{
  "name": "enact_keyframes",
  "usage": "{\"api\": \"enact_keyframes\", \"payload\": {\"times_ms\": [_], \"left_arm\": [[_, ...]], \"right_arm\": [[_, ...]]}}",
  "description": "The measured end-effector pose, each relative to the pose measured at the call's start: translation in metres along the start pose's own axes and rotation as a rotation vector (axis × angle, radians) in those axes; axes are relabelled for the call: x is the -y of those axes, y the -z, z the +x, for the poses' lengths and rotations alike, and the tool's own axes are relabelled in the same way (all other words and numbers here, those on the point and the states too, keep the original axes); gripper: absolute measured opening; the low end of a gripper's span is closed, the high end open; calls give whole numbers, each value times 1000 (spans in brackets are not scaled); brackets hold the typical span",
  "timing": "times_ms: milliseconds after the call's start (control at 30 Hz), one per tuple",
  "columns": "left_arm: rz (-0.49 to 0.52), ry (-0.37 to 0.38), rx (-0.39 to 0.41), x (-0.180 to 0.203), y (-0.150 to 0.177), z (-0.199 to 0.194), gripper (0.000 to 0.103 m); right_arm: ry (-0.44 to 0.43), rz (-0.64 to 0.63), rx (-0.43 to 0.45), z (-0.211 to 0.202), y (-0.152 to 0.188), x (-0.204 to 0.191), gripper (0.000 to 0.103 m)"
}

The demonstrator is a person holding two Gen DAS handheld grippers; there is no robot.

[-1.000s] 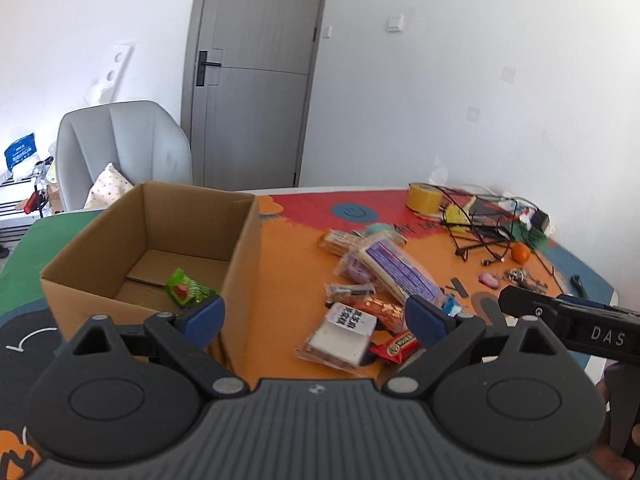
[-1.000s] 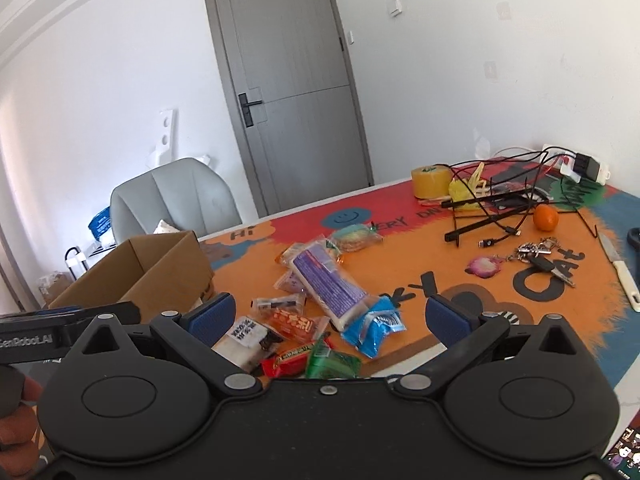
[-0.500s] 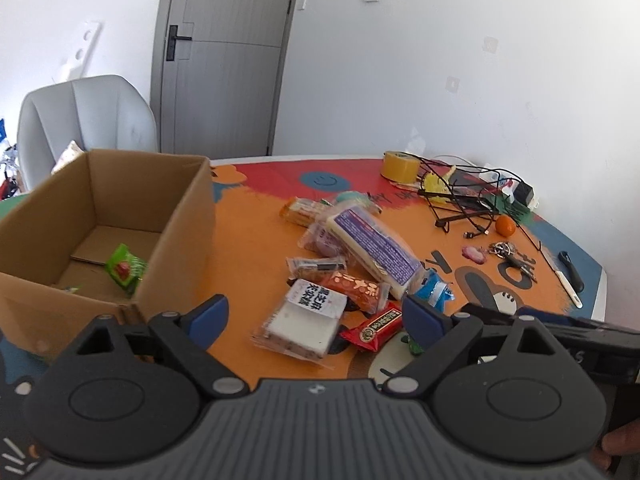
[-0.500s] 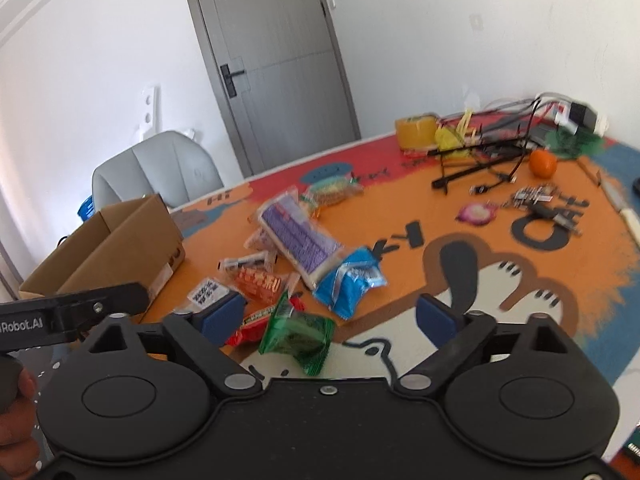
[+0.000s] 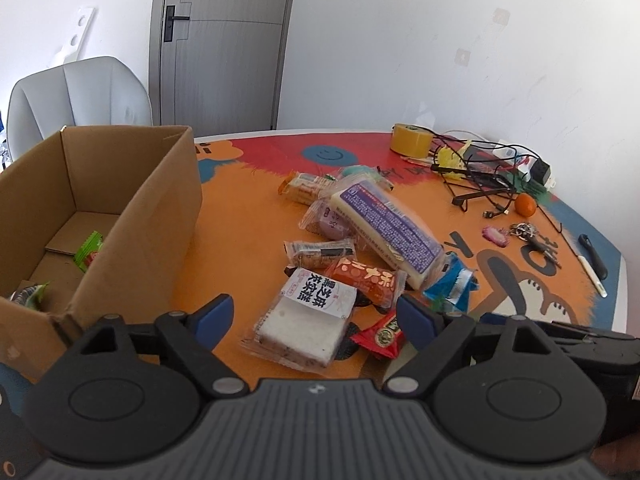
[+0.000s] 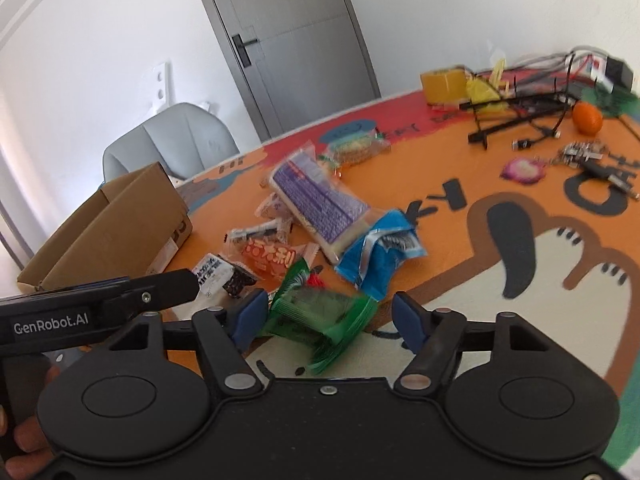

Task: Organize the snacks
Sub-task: 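Grasp the white cake pack with the left gripper while the right gripper grasps a green packet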

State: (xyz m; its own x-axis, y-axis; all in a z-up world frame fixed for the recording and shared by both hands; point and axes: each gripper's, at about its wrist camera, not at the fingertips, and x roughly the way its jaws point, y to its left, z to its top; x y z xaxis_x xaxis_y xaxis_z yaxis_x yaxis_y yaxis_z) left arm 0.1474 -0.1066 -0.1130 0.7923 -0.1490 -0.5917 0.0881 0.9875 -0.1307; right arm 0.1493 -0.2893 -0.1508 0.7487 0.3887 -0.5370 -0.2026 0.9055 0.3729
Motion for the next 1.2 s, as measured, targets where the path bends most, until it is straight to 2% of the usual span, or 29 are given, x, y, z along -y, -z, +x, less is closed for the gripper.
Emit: {"api": "enact_keyframes", "payload": {"times_ms": [167, 233, 433, 667, 733, 767, 800, 867, 1200], "left_arm": [[6, -11, -13, 1, -1, 12, 88], [8, -15, -19, 1, -1, 17, 87], [29, -39, -29, 3, 3, 32, 87], [41, -73, -61, 1, 10, 46, 81], [50, -80, -51, 2, 12, 46, 75], [53, -79, -50, 3, 12, 45, 69], [52, -74, -45, 4, 12, 43, 57], [45, -72, -42, 4, 12, 42, 48], [30, -51, -20, 7, 13, 17, 47]], "right_arm": [[24, -23, 6, 4, 1, 3, 47], [12, -5, 8, 3, -1, 8, 44], [17, -16, 12, 0, 1, 11, 42], [36, -17, 13, -2, 1, 13, 43], [42, -13, 19, -3, 2, 12, 43], [45, -9, 21, -3, 3, 12, 42], [48, -6, 23, -4, 3, 12, 42], [54, 0, 23, -5, 4, 11, 41], [47, 16, 42, -17, 3, 7, 41]]}}
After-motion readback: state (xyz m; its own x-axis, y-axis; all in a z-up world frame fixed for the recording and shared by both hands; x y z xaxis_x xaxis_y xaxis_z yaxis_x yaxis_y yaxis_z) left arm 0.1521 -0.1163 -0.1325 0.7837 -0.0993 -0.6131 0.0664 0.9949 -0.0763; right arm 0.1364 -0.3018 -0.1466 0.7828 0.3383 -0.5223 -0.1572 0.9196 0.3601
